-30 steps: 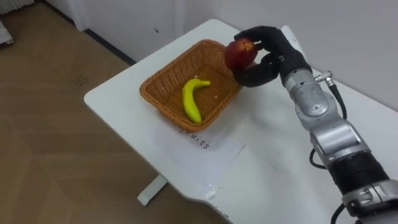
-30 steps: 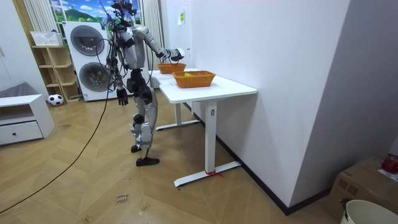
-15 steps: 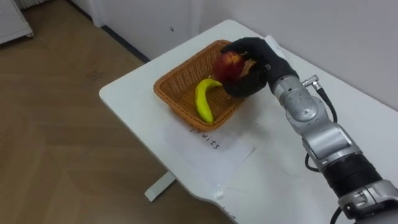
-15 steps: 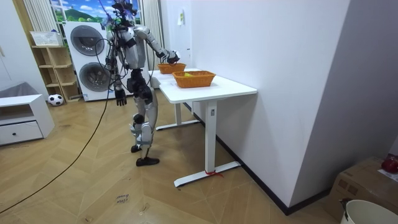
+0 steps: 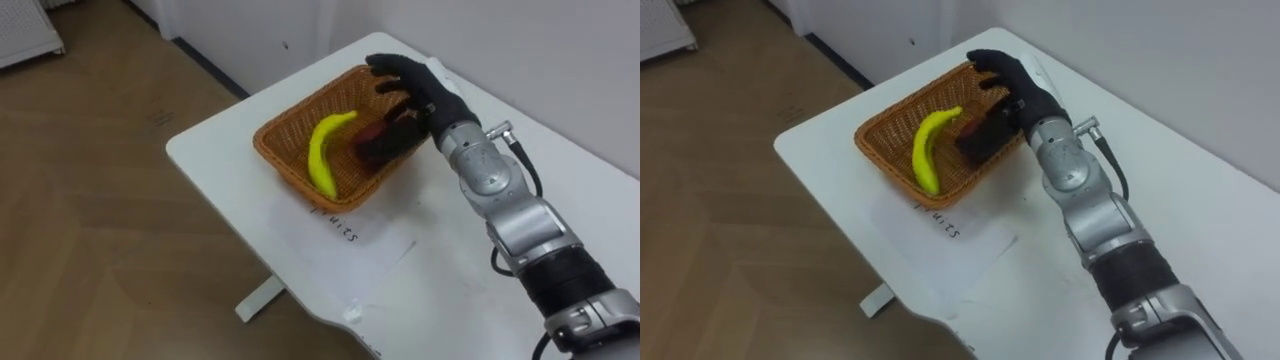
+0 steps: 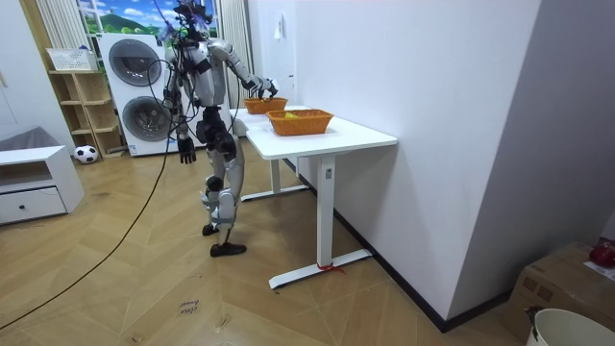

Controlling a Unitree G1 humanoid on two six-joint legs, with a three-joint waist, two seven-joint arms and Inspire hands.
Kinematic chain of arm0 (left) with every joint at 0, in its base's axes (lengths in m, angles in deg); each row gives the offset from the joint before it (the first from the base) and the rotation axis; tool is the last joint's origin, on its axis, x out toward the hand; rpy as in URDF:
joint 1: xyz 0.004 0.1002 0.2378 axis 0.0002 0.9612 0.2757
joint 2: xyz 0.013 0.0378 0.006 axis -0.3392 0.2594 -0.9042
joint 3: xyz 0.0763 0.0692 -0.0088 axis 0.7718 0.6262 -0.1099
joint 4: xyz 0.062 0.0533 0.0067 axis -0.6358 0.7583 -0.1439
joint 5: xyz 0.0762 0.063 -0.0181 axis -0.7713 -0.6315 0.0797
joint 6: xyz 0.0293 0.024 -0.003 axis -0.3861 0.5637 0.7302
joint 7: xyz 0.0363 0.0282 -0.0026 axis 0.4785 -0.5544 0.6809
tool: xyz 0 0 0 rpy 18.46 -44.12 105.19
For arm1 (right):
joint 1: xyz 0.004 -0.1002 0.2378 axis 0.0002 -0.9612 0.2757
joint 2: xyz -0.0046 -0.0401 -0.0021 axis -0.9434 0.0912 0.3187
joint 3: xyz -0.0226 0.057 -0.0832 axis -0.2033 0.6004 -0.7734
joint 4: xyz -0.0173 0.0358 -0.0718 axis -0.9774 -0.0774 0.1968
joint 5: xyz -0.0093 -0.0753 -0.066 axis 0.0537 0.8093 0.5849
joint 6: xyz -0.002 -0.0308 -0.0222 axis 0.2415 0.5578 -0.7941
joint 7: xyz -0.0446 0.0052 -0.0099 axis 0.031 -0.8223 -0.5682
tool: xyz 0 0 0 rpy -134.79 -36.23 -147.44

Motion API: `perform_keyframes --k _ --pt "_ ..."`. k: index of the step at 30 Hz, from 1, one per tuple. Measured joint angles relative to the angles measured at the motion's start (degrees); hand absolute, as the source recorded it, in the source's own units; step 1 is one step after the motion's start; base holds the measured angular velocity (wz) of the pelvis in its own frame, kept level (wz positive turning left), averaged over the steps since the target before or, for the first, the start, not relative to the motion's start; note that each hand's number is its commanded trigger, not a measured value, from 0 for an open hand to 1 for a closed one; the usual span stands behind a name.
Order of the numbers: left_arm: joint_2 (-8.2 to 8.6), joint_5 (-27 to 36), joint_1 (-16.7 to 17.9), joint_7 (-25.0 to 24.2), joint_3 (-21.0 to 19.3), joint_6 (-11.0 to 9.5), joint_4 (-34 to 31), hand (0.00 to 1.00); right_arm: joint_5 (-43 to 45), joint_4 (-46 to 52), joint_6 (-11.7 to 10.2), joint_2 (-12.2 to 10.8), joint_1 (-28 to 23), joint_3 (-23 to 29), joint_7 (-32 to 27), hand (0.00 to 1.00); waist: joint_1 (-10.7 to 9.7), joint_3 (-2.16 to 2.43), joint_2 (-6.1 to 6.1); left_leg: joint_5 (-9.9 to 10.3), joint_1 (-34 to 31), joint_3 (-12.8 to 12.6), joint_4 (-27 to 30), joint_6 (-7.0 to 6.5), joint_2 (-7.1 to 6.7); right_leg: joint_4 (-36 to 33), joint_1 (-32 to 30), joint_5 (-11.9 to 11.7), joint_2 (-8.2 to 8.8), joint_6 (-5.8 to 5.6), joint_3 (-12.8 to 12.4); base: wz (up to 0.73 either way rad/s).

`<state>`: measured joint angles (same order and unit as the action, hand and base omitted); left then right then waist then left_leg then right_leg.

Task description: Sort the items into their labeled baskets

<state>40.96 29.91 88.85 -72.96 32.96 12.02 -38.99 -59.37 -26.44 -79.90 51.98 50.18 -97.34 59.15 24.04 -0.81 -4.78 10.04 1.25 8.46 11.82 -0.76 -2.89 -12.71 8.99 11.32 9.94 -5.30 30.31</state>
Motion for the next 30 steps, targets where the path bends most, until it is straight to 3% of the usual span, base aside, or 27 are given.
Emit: perform_keyframes --k 9,20,30 --pt "-0.01 -0.08 0.23 -0.05 -0.01 0.01 -0.21 0.00 0.24 -1.32 0.02 0.40 0.00 -0.12 -0.01 0.00 -0.22 0.09 -0.14 0.00 0.05 -0.10 -0.01 0.00 0.00 0.01 0.28 0.00 -0.02 0.00 0.00 0.00" --pt "-0.08 -0.34 0.48 -0.32 -0.37 0.14 -1.26 0.00 0.28 1.20 0.05 0.46 0.00 0.60 0.00 0.00 -2.50 0.01 0.08 0.00 0.04 0.47 0.03 0.00 -0.08 0.11 0.60 0.00 -0.02 0.00 1.16 0.03" --pt "-0.17 -0.40 0.36 0.19 -1.19 0.11 -3.91 0.00 0.37 2.72 -0.06 0.55 0.03 0.84 -2.06 0.00 -4.15 0.05 0.42 -0.05 0.07 -0.60 -0.22 -0.06 0.14 0.31 -0.10 0.00 -0.08 0.00 -0.40 -0.05"
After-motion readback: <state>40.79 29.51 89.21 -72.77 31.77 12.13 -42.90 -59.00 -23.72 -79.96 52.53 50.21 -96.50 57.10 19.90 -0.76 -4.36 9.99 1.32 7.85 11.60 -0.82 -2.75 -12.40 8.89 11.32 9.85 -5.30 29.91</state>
